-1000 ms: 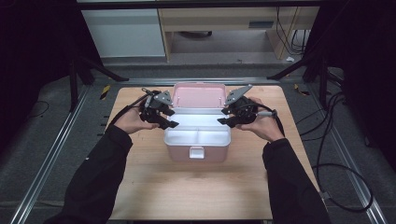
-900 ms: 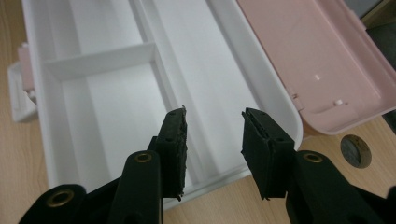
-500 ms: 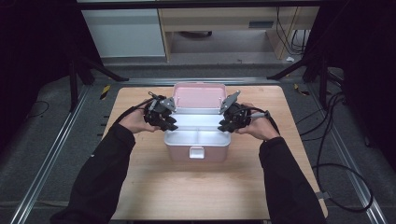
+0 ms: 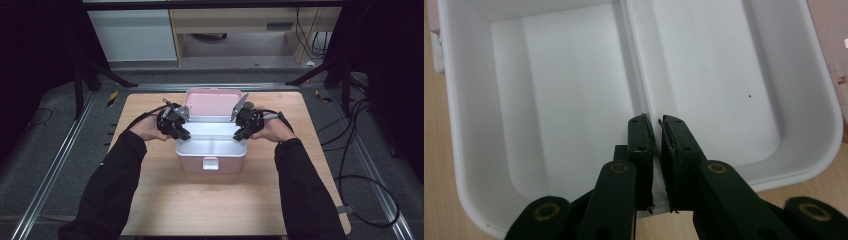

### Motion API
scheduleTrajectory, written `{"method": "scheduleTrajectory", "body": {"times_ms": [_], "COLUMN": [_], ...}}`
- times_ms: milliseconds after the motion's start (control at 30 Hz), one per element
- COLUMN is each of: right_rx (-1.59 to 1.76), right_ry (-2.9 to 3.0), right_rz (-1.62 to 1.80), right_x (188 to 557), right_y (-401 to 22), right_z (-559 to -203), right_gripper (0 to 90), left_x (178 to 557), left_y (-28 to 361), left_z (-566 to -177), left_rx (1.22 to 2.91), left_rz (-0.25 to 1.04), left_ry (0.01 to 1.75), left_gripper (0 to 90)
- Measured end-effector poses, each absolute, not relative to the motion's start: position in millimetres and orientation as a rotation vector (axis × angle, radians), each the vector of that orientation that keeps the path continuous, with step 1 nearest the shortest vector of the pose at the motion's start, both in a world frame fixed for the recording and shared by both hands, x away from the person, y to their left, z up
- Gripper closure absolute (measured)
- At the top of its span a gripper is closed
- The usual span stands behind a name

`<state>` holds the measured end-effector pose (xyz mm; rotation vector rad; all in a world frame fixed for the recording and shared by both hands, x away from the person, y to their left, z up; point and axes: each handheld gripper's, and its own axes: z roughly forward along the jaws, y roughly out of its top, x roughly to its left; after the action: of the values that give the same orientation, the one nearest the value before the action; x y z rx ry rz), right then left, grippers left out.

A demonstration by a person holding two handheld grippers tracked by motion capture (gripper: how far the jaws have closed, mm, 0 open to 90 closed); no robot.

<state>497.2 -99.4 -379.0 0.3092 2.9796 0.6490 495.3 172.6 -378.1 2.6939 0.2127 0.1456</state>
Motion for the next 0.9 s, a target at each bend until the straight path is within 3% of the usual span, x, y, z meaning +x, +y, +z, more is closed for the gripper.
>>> {"method": "scheduleTrajectory", "body": {"times_ms": [200,500,900], "right_rx": [0.297,0.254,0.196], "right_ry": [3.017,3.016,2.954], "right_rz": [0.652,0.658,0.655], "right_x": [502,502,494], "right_y": [-100,-100,-99], "right_z": [-379,-376,-351], "right_gripper": [84.7,86.3,86.8], "left_x": [498,502,491], "left_y": [162,164,163], "left_z": [-373,-371,-337], "left_rx": [2.803,2.792,2.800], "left_rz": [0.150,0.102,0.186], "left_ry": [0.143,0.116,0.070], "left_gripper": [83.6,85.6,87.5]}}
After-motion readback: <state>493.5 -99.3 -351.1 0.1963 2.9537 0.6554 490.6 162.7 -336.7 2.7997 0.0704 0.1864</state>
